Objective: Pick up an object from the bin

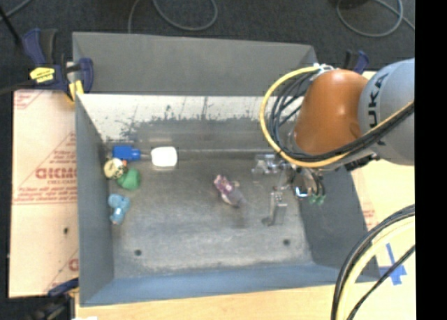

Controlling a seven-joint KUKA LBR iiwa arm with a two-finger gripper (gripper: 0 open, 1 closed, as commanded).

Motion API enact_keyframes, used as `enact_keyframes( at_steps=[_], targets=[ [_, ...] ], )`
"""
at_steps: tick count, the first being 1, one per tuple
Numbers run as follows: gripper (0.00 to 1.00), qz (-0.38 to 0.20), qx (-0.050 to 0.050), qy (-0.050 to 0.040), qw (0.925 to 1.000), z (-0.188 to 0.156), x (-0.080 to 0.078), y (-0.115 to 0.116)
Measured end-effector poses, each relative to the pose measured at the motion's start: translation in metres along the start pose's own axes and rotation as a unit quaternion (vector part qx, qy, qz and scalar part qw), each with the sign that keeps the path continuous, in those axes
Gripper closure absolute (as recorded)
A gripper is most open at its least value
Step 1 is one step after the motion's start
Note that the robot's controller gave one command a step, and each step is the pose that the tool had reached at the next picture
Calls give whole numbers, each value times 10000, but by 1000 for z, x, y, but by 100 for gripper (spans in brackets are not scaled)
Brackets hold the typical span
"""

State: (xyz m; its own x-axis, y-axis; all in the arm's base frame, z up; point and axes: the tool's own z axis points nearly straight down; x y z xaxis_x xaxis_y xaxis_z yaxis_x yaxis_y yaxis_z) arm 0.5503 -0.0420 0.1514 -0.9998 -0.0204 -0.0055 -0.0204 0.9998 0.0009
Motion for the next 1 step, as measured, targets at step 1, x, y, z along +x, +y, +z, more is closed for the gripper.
enact_keyframes(
  at_steps=[1],
  targets=[
    [0, 1077, 11, 25, 9942, 15, -2, 11]
  ],
)
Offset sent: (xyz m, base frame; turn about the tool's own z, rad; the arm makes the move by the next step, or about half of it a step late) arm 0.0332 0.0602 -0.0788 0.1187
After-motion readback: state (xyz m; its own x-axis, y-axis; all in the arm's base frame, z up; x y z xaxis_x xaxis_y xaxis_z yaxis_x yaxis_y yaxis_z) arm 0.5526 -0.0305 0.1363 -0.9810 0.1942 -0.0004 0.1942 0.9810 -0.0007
